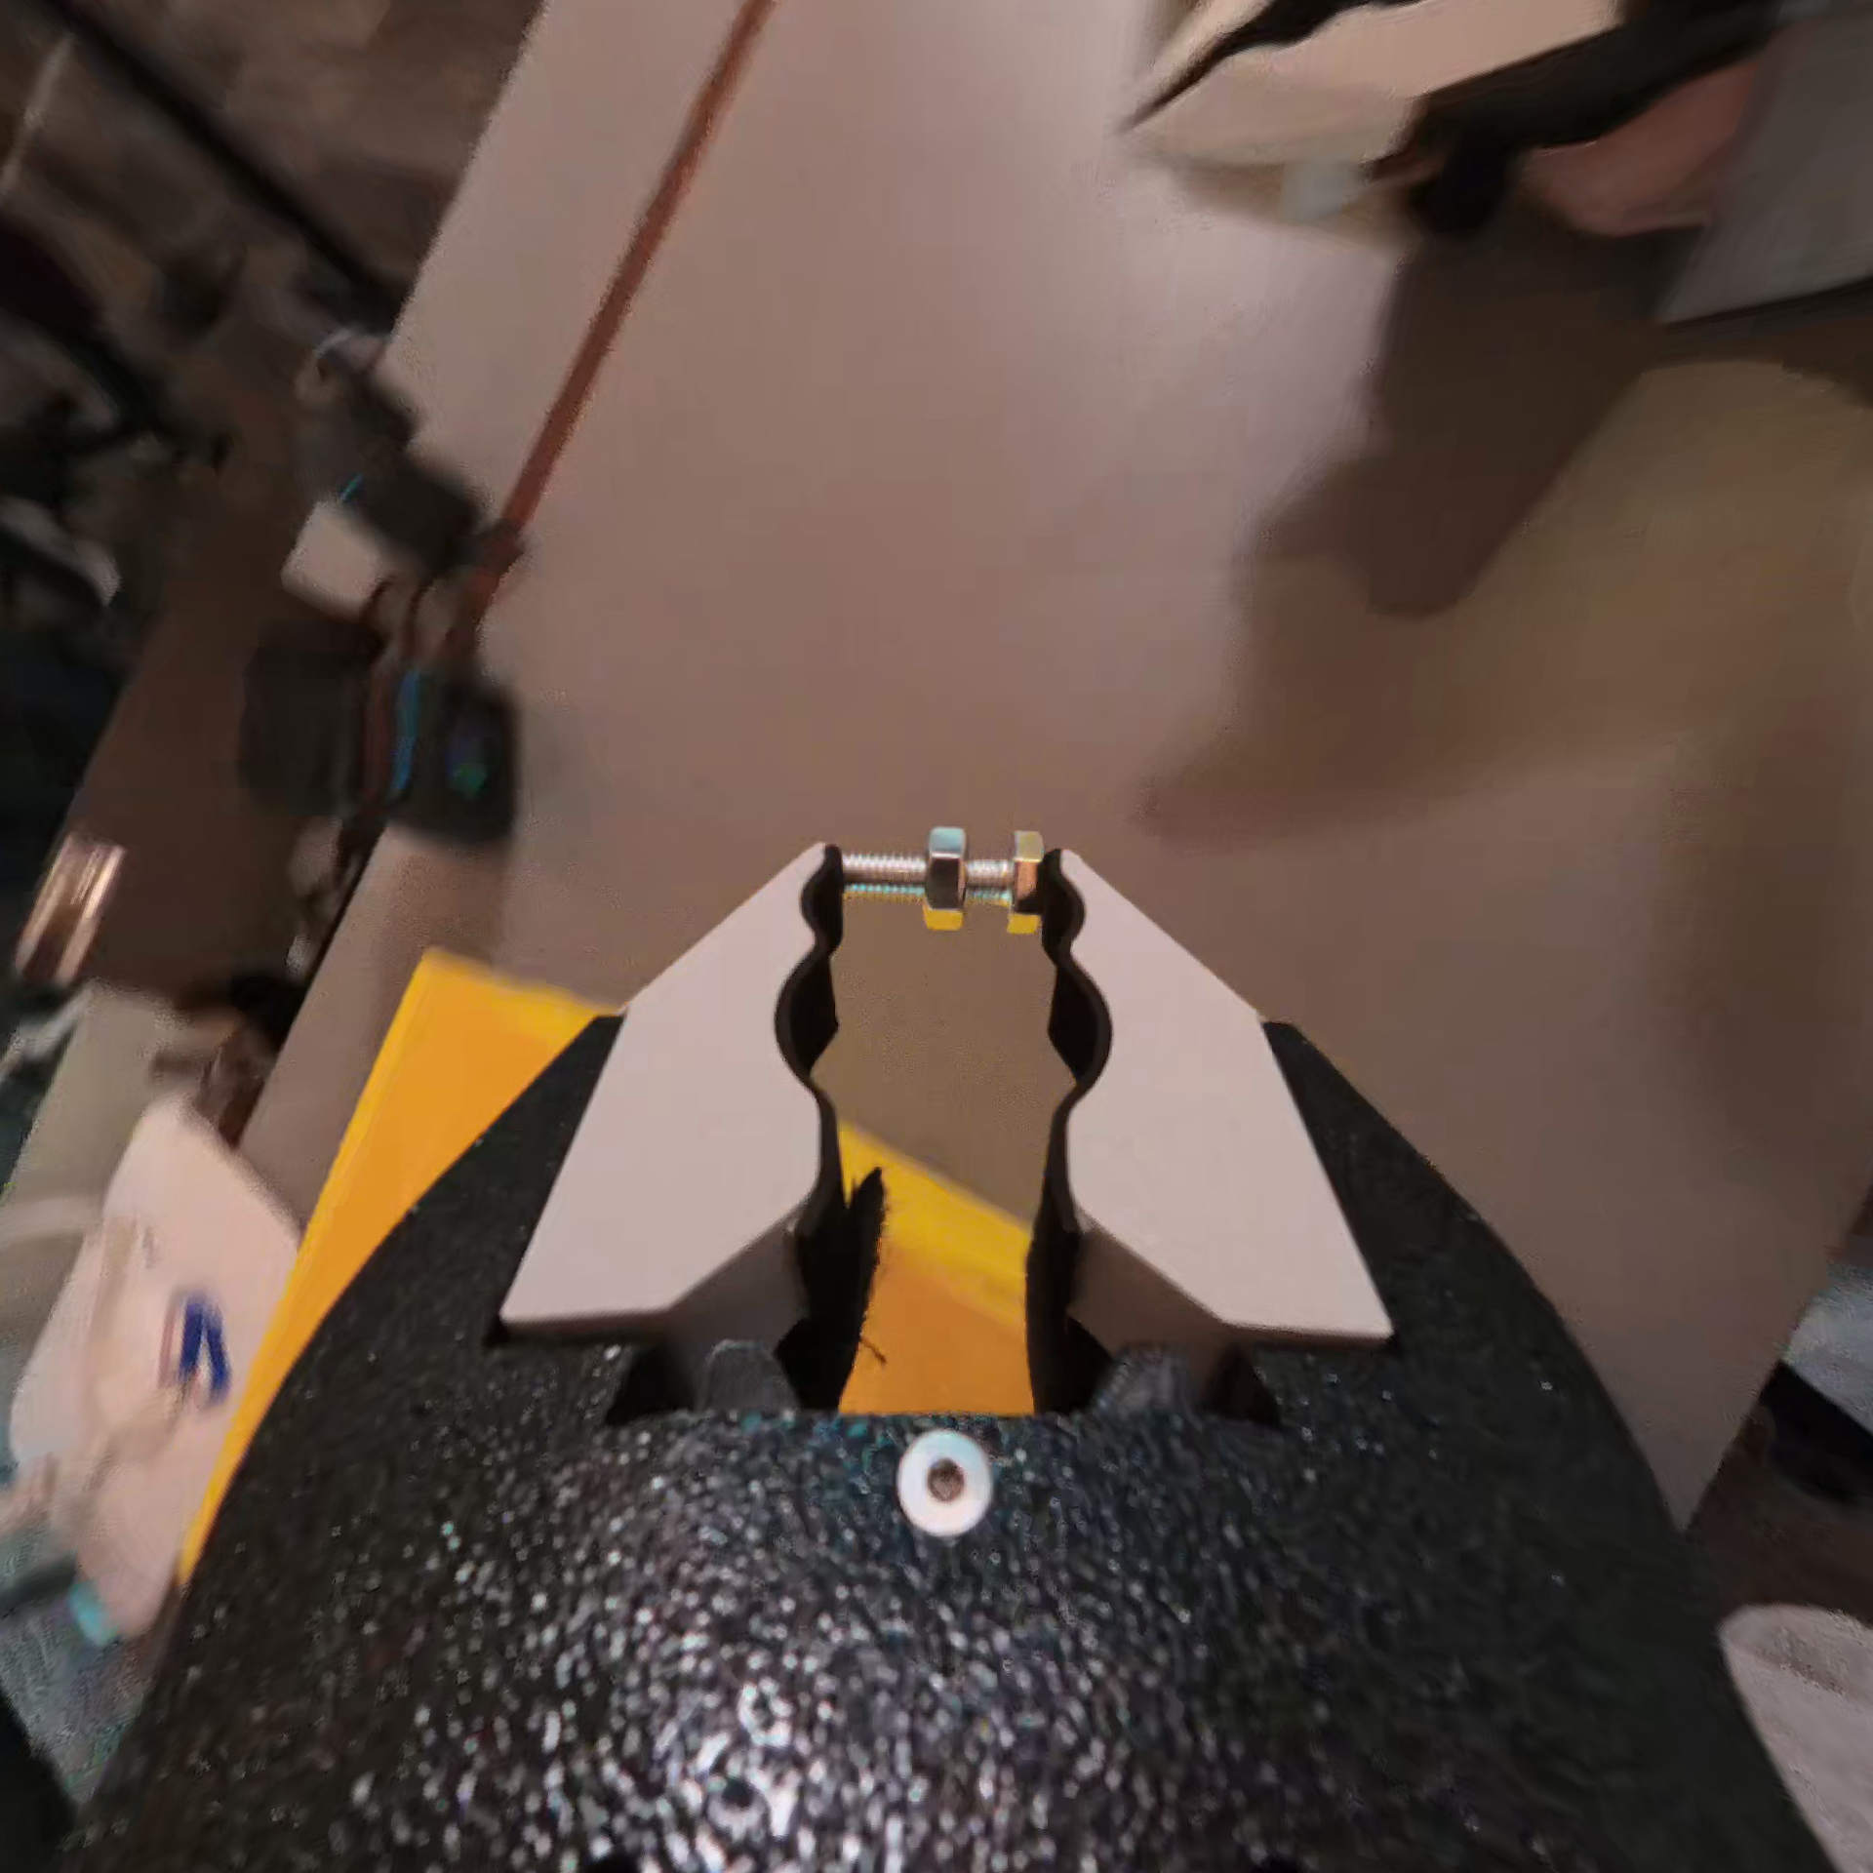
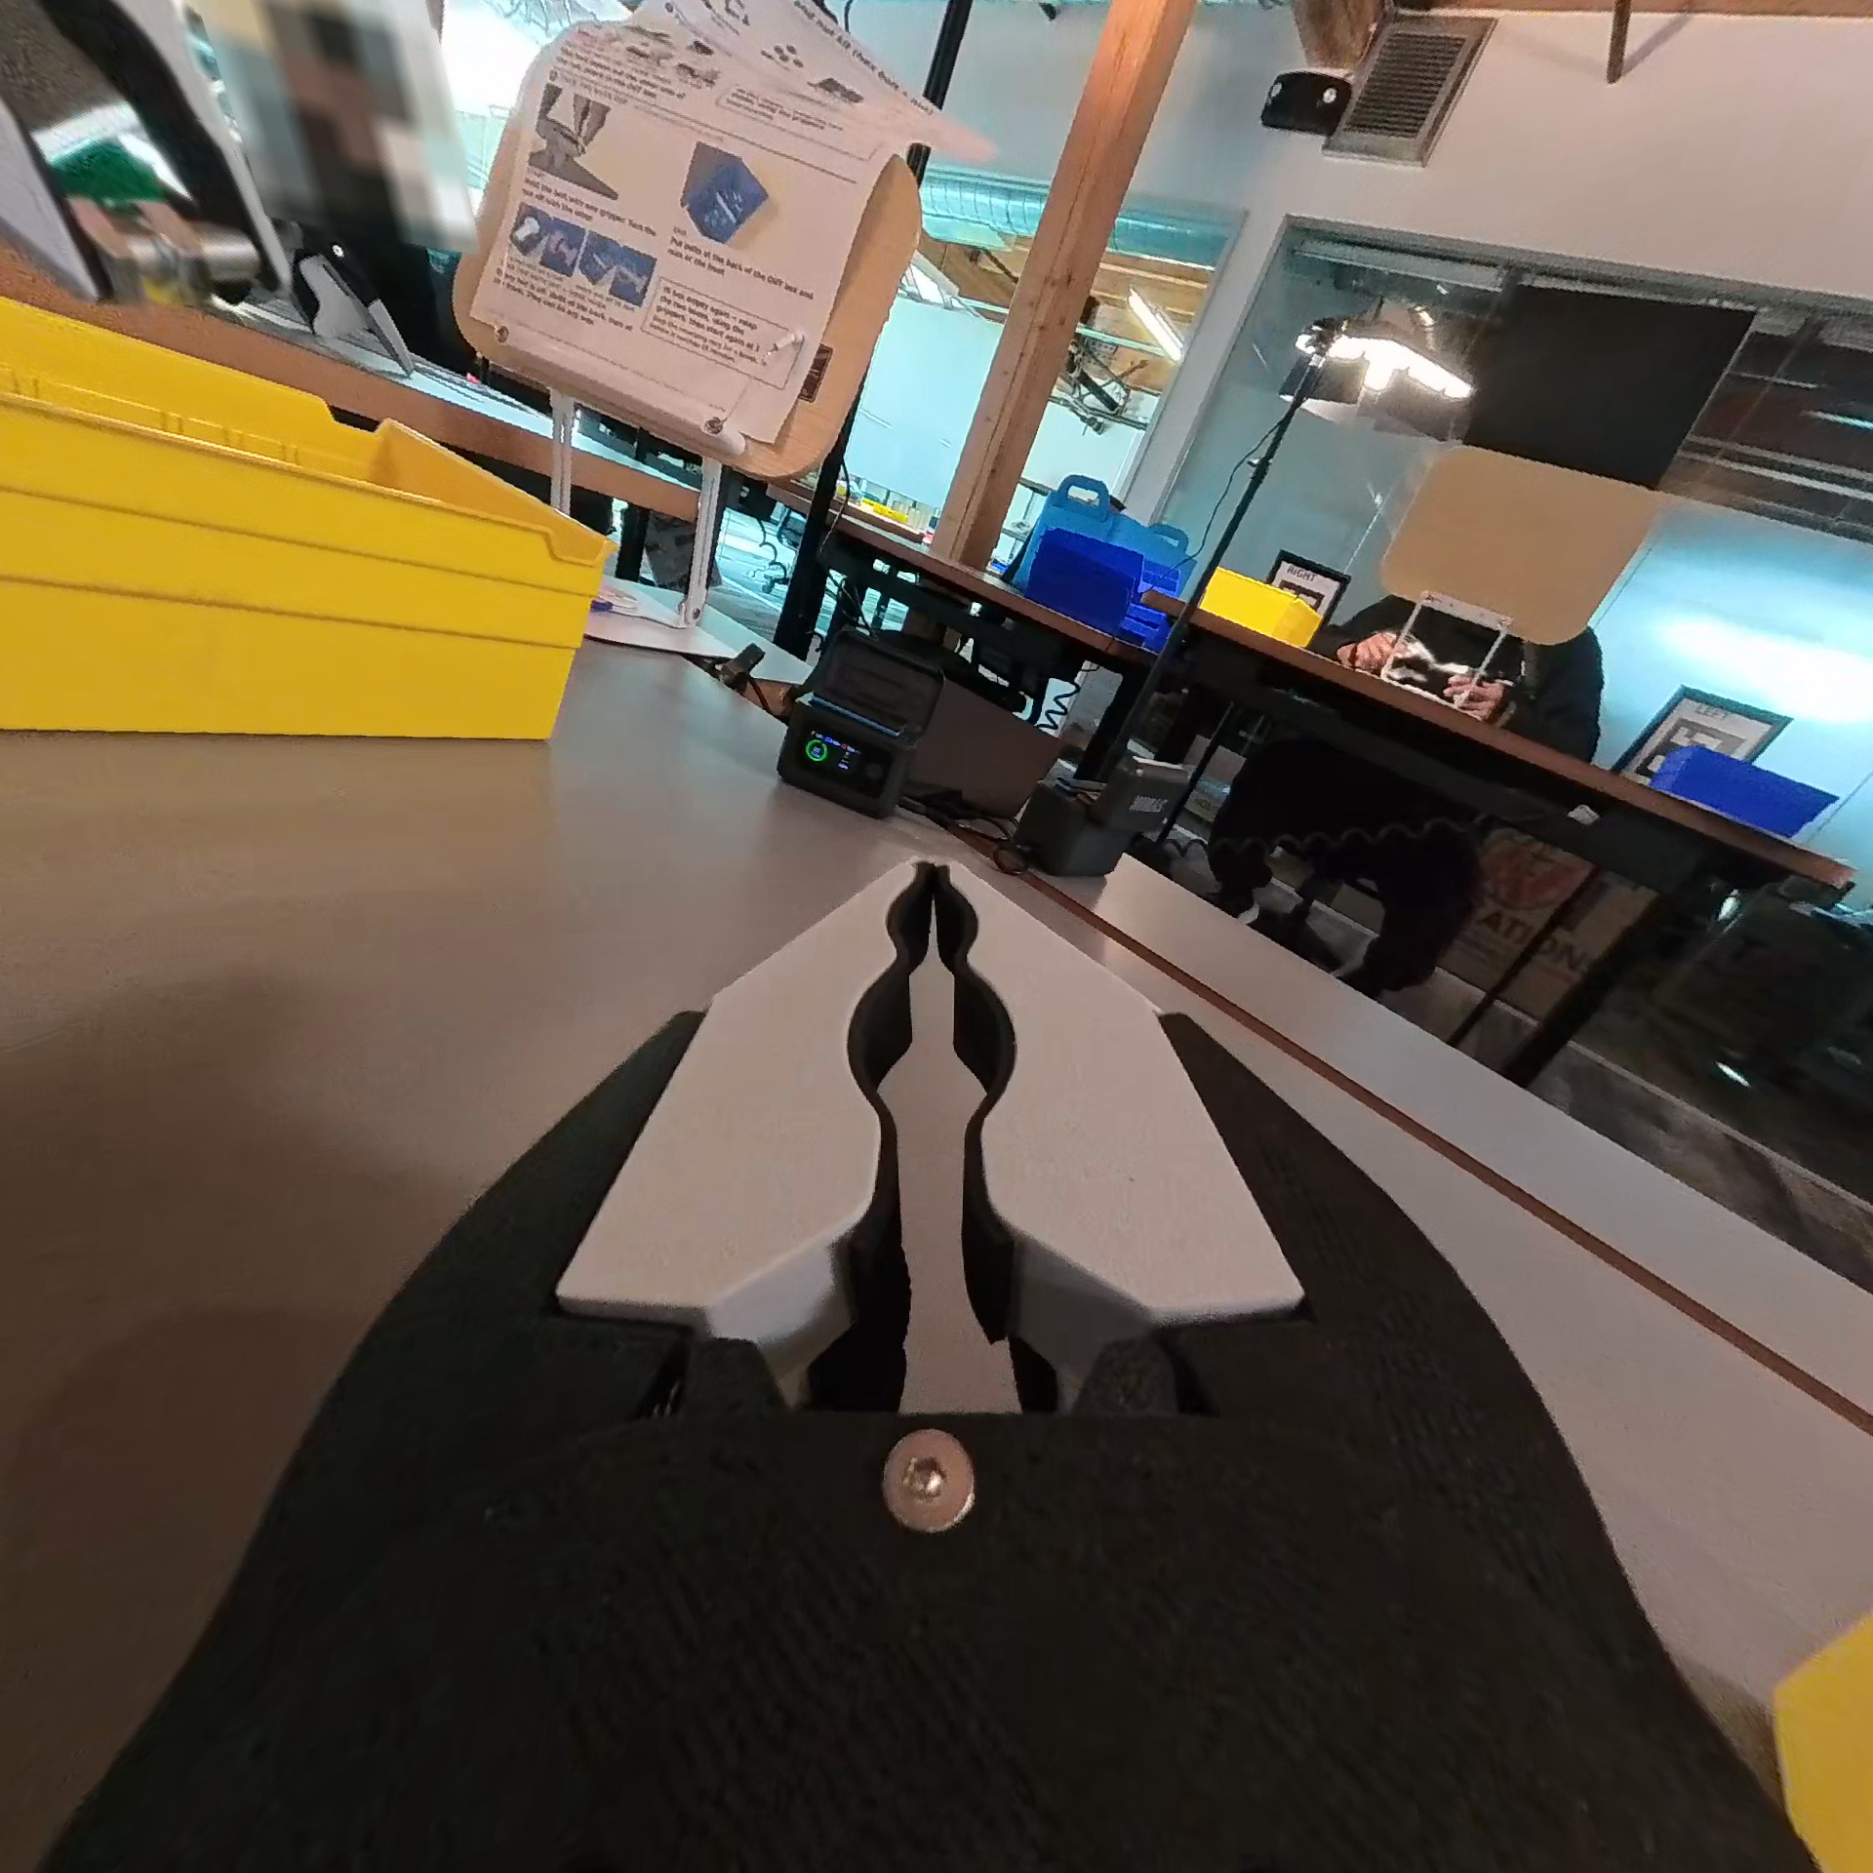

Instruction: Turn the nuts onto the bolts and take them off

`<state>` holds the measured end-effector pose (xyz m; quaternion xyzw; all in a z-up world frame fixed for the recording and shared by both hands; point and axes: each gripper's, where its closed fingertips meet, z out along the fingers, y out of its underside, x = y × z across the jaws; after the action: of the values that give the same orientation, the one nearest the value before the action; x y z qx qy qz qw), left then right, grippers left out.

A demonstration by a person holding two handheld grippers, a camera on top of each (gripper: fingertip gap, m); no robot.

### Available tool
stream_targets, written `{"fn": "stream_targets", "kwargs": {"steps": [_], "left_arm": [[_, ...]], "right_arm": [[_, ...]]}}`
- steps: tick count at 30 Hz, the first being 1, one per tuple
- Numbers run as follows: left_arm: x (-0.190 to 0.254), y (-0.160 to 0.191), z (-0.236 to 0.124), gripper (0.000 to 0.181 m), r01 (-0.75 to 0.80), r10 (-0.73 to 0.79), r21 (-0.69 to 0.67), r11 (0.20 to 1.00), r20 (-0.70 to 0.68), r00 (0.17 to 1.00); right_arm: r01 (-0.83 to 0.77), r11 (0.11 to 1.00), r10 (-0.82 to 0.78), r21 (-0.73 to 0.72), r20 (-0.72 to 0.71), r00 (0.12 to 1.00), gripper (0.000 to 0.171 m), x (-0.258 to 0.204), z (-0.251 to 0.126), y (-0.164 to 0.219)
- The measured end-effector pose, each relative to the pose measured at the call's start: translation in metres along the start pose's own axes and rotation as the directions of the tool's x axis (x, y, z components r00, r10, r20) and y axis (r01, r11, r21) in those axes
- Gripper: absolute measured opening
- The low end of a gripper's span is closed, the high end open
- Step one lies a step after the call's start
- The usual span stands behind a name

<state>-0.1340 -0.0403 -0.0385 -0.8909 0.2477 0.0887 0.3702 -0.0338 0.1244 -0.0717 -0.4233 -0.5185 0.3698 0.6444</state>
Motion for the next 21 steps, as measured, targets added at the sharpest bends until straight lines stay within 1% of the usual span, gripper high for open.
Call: {"fn": "stream_targets", "kwargs": {"steps": [2,3,6,9,13,21], "left_arm": [[0.029,-0.023,0.028,0.038,-0.117,0.117,0.009,0.993,-0.110,0.987],[0.043,-0.029,0.044,0.038,-0.159,0.159,0.009,0.987,-0.167,0.973],[0.075,-0.031,0.089,0.038,-0.235,0.215,-0.029,0.971,-0.307,0.927],[0.095,-0.027,0.119,0.038,-0.269,0.235,-0.029,0.963,-0.403,0.884],[0.101,-0.022,0.141,0.038,-0.243,0.215,-0.003,0.970,-0.455,0.864],[0.107,-0.002,0.152,0.038,-0.320,0.262,-0.031,0.947,-0.502,0.824]], "right_arm": [[-0.006,1.000,0.006,0.002,-0.008,1.000,0.000,0.003,-0.001,-0.001],[-0.007,1.000,0.007,0.004,-0.013,1.000,0.000,0.005,-0.002,-0.001],[-0.017,1.000,0.018,0.006,-0.029,0.999,0.000,0.011,-0.004,-0.002],[-0.021,1.000,0.021,0.004,-0.036,0.999,0.000,0.014,-0.004,-0.001],[-0.022,1.000,0.022,0.003,-0.032,0.999,0.000,0.014,-0.004,-0.002],[-0.025,1.000,0.025,-0.015,-0.008,1.000,0.000,0.009,-0.001,0.002]]}}
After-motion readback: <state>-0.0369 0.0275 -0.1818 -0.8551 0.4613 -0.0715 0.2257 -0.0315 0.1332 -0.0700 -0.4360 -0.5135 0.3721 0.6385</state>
